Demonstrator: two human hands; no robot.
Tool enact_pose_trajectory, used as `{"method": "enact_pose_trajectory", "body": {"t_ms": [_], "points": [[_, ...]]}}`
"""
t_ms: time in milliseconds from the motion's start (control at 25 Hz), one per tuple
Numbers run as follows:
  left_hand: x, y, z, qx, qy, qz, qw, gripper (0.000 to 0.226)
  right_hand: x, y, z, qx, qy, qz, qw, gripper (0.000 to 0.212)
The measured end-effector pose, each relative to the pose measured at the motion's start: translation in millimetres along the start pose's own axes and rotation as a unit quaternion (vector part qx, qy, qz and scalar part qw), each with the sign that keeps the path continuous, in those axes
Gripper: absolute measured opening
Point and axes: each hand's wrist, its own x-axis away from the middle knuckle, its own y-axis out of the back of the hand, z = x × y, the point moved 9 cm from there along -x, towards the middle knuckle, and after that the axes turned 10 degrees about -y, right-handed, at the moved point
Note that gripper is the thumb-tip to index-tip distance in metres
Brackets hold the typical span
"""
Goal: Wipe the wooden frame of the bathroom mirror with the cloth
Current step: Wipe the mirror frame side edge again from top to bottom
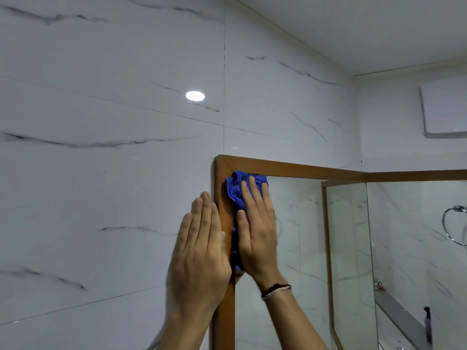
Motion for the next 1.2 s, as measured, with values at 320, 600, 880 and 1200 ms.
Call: {"method": "enact_pose_trajectory", "body": {"t_ms": [320,600,880,1200], "points": [[4.9,-1.3,-3.0,0.008,-0.008,-0.004,1.0,0.06,-5.8,1.3,0.7,-0.062,-0.099,-0.035,0.993,0.059],[20.4,1.9,-5.1,0.02,0.0,-0.007,1.0,0.058,13.5,-2.4,3.2,-0.09,-0.062,-0.003,0.994,0.061],[73.9,-0.8,-24.7,0.044,0.036,-0.001,0.998,0.056,176.3,-5.2,-52.1,-0.031,-0.055,-0.012,0.998,0.055],[197.5,-9.7,-64.5,0.087,0.087,0.054,0.991,0.055,336.8,-2.4,-93.4,0.038,-0.111,0.071,0.991,0.064]]}}
